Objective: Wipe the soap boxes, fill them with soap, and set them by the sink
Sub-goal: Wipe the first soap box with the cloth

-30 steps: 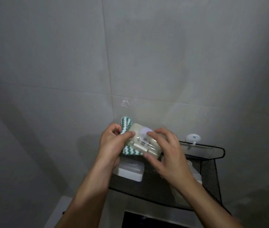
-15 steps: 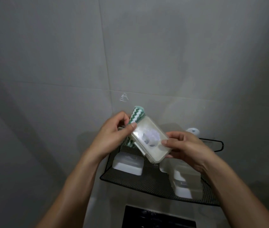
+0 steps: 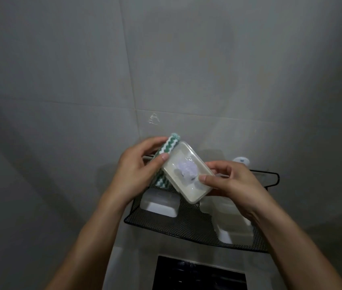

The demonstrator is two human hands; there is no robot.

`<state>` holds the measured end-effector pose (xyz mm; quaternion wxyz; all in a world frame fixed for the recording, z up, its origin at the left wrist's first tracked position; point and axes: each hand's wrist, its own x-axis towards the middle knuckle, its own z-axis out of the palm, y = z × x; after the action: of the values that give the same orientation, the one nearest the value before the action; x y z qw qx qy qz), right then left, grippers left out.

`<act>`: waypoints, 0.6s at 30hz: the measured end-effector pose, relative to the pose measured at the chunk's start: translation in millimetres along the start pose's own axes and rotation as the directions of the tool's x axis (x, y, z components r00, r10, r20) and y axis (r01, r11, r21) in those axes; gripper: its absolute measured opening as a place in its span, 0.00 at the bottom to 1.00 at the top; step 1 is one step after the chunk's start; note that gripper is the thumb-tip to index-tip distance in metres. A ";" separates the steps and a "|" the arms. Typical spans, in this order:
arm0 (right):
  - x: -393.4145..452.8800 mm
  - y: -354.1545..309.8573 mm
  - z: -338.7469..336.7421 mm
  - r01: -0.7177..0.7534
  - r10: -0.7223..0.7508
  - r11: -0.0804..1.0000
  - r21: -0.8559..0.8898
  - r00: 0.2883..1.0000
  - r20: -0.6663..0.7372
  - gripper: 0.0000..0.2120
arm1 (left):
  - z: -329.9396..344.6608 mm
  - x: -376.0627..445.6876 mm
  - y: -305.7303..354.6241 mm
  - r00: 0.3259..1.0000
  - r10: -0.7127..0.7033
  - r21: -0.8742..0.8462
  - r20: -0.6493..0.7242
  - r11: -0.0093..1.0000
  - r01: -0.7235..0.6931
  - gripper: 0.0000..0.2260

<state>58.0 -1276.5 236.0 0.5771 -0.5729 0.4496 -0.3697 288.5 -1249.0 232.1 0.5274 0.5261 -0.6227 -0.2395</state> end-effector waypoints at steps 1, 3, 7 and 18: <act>-0.6 -0.7 1.4 0.009 -0.009 1.000 -0.010 1.000 -0.003 0.10 | 0.2 3.3 1.9 1.000 0.010 0.045 0.017 0.999 -0.011 0.14; -0.6 -1.0 3.4 0.010 -0.010 1.000 -0.009 1.000 -0.007 0.10 | 1.1 10.4 7.8 0.998 0.032 0.084 0.055 0.996 -0.036 0.14; 2.2 1.5 7.3 -0.025 0.024 0.999 0.026 0.999 0.021 0.11 | 8.2 24.6 22.4 0.972 0.093 0.174 0.215 0.976 -0.131 0.13; 9.8 0.3 -10.5 0.001 0.024 0.968 0.251 0.995 -0.100 0.15 | 28.4 19.4 24.7 0.974 0.160 0.177 -0.159 0.975 -0.131 0.12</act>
<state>51.3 -1289.1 235.4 0.6234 -0.4730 0.4313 -0.4490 254.9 -1265.7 251.7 0.5500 0.5397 -0.6293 -0.1012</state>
